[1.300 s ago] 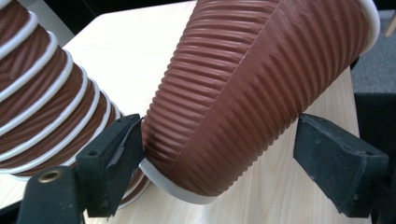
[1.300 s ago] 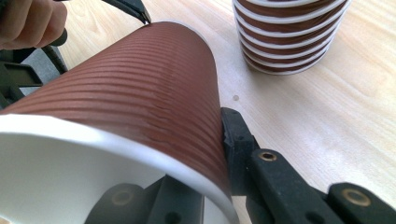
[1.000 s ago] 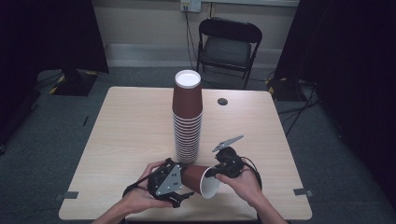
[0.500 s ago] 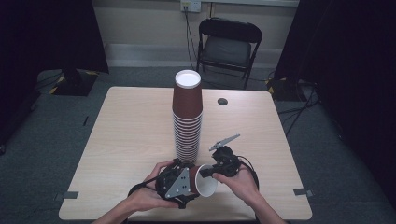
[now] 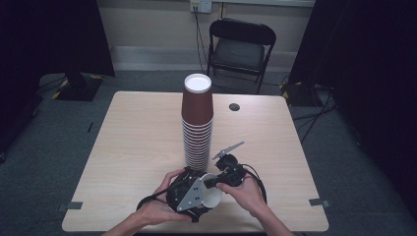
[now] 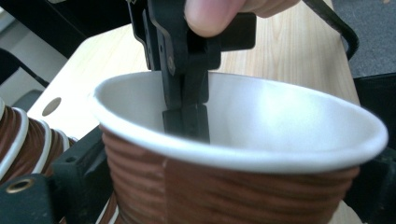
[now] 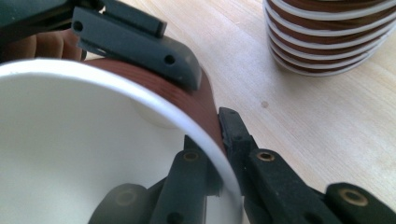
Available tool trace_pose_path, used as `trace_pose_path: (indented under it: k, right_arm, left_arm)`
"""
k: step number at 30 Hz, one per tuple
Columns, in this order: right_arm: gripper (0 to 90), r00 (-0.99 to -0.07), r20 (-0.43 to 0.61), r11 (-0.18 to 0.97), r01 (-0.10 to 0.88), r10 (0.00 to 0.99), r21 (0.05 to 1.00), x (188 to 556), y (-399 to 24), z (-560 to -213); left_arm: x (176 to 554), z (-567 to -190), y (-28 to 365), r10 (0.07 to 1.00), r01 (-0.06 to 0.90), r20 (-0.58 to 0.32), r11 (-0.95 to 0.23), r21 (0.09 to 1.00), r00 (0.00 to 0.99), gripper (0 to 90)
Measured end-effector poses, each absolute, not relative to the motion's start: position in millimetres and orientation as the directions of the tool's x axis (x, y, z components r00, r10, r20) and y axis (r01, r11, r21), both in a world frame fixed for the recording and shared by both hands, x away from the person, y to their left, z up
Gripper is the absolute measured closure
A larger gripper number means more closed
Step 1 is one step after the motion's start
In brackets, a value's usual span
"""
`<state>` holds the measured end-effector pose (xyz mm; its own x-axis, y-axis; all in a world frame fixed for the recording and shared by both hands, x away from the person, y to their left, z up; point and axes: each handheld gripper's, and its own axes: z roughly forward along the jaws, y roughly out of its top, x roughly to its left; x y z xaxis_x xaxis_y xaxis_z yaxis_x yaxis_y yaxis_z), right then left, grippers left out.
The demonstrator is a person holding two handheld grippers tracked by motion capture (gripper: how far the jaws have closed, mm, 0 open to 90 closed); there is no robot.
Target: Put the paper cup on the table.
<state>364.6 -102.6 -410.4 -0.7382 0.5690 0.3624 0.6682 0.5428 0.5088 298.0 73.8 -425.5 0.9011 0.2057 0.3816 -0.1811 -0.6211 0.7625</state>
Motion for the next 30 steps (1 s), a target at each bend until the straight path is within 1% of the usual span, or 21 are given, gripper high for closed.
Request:
trace_pose_path:
  k: [4, 7, 11, 15, 16, 19, 21, 24, 28, 30]
  right_arm:
    - [88.1, -0.736, 0.365, 0.548, 0.672, 0.570, 0.499, 365, -100, -411]
    - [87.9, -0.736, 0.363, 0.546, 0.671, 0.571, 0.502, 365, -99, -412]
    - [87.6, -0.731, 0.368, 0.539, 0.676, 0.575, 0.502, 364, -99, -411]
    - [84.3, -0.723, 0.378, 0.526, 0.685, 0.579, 0.504, 363, -101, -411]
    - [80.7, -0.720, 0.368, 0.517, 0.684, 0.588, 0.514, 363, -102, -411]
    - [79.4, -0.715, 0.373, 0.502, 0.689, 0.592, 0.524, 364, -106, -411]
    - [76.9, -0.712, 0.379, 0.476, 0.688, 0.592, 0.548, 364, -111, -410]
    - [71.8, -0.720, 0.369, 0.461, 0.672, 0.587, 0.579, 362, -115, -406]
    - [69.8, -0.725, 0.370, 0.442, 0.662, 0.581, 0.605, 361, -118, -404]
    - [66.5, -0.729, 0.373, 0.416, 0.652, 0.574, 0.633, 361, -121, -402]
  left_arm:
    - [298, -426, 73, 0.211, -0.184, 0.385, -0.616, 0.766, 0.899, 5.9]
    - [298, -425, 72, 0.202, -0.203, 0.398, -0.610, 0.766, 0.895, 5.8]
    - [297, -425, 73, 0.203, -0.205, 0.397, -0.603, 0.771, 0.895, 7.0]
    - [296, -427, 73, 0.220, -0.199, 0.394, -0.593, 0.781, 0.892, 8.1]
    - [298, -427, 74, 0.233, -0.179, 0.378, -0.590, 0.787, 0.896, 8.3]
    - [300, -427, 77, 0.253, -0.152, 0.353, -0.577, 0.802, 0.901, 8.4]
    - [302, -428, 79, 0.264, -0.146, 0.351, -0.575, 0.805, 0.898, 8.5]
    - [305, -429, 84, 0.289, -0.110, 0.311, -0.548, 0.829, 0.905, 8.5]
    - [307, -428, 87, 0.306, -0.092, 0.290, -0.528, 0.844, 0.907, 8.4]
    - [309, -429, 90, 0.324, -0.067, 0.262, -0.505, 0.860, 0.909, 8.4]
